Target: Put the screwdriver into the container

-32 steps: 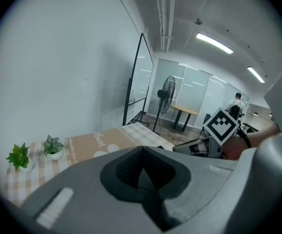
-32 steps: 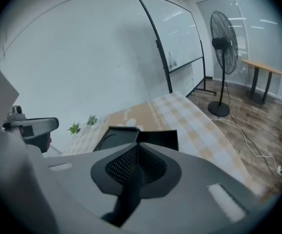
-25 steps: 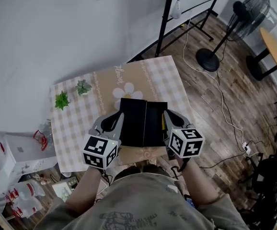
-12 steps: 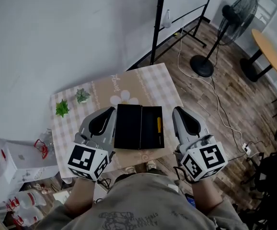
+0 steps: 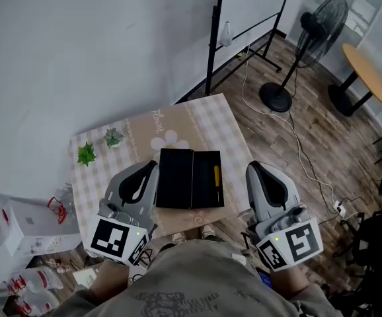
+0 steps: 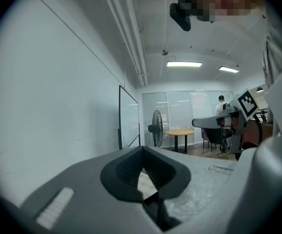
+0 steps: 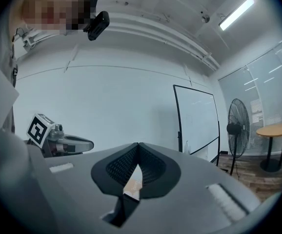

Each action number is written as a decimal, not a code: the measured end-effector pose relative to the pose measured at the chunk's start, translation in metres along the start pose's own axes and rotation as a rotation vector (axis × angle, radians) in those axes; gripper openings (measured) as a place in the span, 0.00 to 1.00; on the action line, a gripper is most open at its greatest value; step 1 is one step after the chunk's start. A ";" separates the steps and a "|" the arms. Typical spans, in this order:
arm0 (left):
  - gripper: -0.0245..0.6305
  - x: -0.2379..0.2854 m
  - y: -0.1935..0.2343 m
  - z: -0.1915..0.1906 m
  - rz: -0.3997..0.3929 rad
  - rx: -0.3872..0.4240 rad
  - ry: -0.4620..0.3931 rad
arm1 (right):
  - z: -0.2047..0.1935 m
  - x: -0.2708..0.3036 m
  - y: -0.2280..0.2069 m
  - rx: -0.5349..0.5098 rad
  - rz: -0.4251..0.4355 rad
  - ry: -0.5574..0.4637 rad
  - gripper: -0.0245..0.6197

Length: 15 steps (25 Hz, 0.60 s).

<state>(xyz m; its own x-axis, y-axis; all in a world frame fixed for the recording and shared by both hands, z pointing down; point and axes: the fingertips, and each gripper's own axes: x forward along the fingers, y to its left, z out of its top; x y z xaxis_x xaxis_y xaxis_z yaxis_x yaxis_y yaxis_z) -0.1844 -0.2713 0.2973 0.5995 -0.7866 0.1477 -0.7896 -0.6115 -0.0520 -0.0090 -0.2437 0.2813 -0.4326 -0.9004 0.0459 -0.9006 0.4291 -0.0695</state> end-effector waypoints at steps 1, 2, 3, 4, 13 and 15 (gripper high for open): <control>0.04 -0.002 0.000 0.000 0.005 0.001 0.000 | -0.004 -0.001 0.000 0.002 0.001 0.009 0.08; 0.04 -0.004 0.000 -0.001 0.011 -0.001 0.001 | -0.009 -0.002 0.000 0.009 0.001 0.019 0.08; 0.04 -0.005 0.000 -0.002 0.015 -0.003 0.003 | -0.013 -0.002 -0.001 0.019 0.000 0.027 0.08; 0.04 -0.006 0.000 -0.003 0.017 -0.006 0.006 | -0.015 -0.002 -0.001 0.028 -0.001 0.032 0.08; 0.04 -0.009 0.000 -0.004 0.025 -0.006 0.011 | -0.016 -0.001 0.000 0.024 0.002 0.034 0.08; 0.04 -0.009 -0.002 -0.004 0.020 -0.004 0.013 | -0.016 -0.002 -0.001 0.025 0.001 0.035 0.08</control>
<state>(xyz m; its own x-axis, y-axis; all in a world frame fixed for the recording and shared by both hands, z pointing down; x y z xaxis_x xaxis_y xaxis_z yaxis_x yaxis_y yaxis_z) -0.1886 -0.2625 0.2999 0.5818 -0.7976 0.1593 -0.8020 -0.5952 -0.0509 -0.0082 -0.2407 0.2973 -0.4349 -0.8968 0.0812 -0.8991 0.4274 -0.0944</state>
